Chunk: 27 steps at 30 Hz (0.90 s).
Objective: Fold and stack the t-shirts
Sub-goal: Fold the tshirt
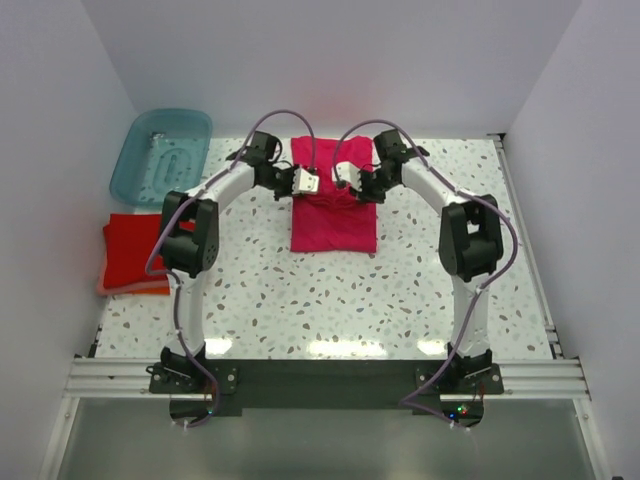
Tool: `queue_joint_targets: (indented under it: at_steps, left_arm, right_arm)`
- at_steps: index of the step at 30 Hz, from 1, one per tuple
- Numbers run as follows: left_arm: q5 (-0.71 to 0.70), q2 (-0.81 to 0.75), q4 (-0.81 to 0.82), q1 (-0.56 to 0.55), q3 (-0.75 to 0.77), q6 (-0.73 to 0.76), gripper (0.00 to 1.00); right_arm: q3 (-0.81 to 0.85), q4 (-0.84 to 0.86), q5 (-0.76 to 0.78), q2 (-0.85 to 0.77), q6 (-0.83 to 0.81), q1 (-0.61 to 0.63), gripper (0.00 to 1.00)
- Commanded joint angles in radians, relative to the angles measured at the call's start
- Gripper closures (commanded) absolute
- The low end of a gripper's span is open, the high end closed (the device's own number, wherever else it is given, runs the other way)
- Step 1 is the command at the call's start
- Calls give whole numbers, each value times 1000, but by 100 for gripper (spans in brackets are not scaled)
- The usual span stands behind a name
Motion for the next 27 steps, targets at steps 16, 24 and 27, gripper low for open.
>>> queue_joint_targets:
  at_steps: [16,24,27]
  left_arm:
    - [11,108,114,17,107,-3,100]
    - [7,120,168,17,104,-17,100]
    - [-12,129,199,17,105,-32,95]
  right_arm:
    - [150,-22,25,115,-31,-32,100]
    - [141,29,45,116,-19,-41,100]
    - [141,58,71,130,-5,-41,100]
